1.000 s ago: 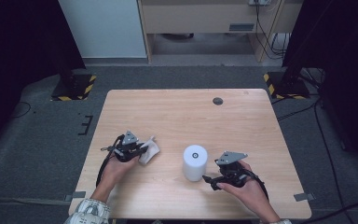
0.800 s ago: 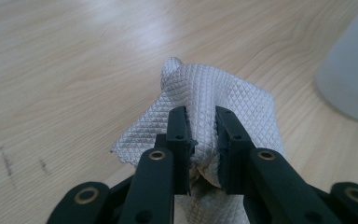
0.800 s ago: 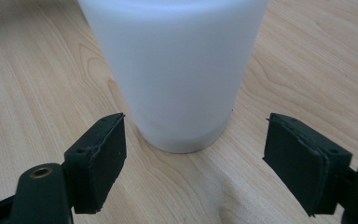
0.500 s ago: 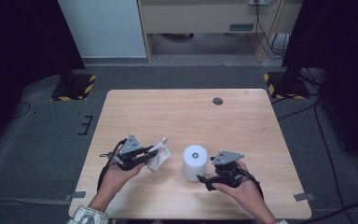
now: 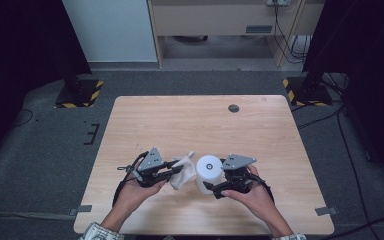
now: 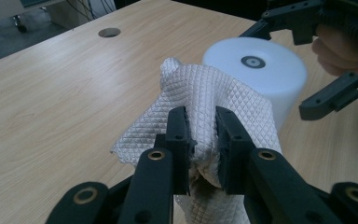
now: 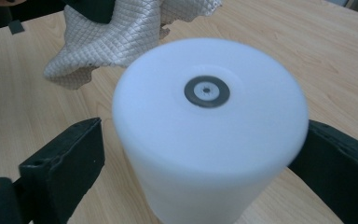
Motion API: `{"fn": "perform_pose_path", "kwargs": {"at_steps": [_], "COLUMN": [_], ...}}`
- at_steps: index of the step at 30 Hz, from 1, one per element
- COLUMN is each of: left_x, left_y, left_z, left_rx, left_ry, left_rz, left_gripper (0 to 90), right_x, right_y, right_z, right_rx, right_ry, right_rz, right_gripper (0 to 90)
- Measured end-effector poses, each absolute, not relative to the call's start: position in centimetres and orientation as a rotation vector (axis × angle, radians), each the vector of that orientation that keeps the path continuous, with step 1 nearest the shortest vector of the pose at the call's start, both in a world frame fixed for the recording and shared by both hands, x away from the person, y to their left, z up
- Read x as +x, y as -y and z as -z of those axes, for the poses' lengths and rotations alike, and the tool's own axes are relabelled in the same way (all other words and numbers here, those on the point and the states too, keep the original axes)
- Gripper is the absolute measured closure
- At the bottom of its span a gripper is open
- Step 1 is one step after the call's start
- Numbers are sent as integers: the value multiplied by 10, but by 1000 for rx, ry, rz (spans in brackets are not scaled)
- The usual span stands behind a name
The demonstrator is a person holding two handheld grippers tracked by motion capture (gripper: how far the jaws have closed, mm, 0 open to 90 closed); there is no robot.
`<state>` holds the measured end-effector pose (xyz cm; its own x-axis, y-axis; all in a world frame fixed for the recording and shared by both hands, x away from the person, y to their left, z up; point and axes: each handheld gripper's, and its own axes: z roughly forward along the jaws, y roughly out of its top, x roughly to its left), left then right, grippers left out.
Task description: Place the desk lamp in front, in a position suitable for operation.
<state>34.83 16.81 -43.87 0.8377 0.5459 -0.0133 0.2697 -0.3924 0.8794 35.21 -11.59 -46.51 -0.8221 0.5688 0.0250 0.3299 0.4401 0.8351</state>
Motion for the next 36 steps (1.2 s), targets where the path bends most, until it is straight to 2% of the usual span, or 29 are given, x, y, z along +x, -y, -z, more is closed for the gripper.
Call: {"fn": "perform_pose_path", "kwargs": {"at_steps": [4, 13, 20, 29, 33, 36], "left_x": [350, 354, 352, 354, 351, 349], "left_y": [-160, -141, -149, -140, -145, -145], "left_z": [443, 468, 452, 472, 457, 455], "left_rx": [2012, 2129, 2004, 2131, 2036, 2037], "left_ry": [-591, -552, -554, -551, -548, -547], "left_rz": [-336, -319, -291, -301, -315, -328], "left_gripper": [763, 762, 763, 762, 762, 762], "right_x": [355, 352, 352, 352, 352, 352], "right_y": [112, 109, 109, 108, 108, 108], "right_z": [466, 466, 466, 466, 466, 466], "right_rx": [766, 728, 733, 735, 737, 738], "right_ry": [-2408, -2428, -2429, -2428, -2428, -2428], "right_rz": [-1315, -1315, -1308, -1304, -1301, -1303], "right_gripper": [91, 93, 93, 94, 94, 94]}}
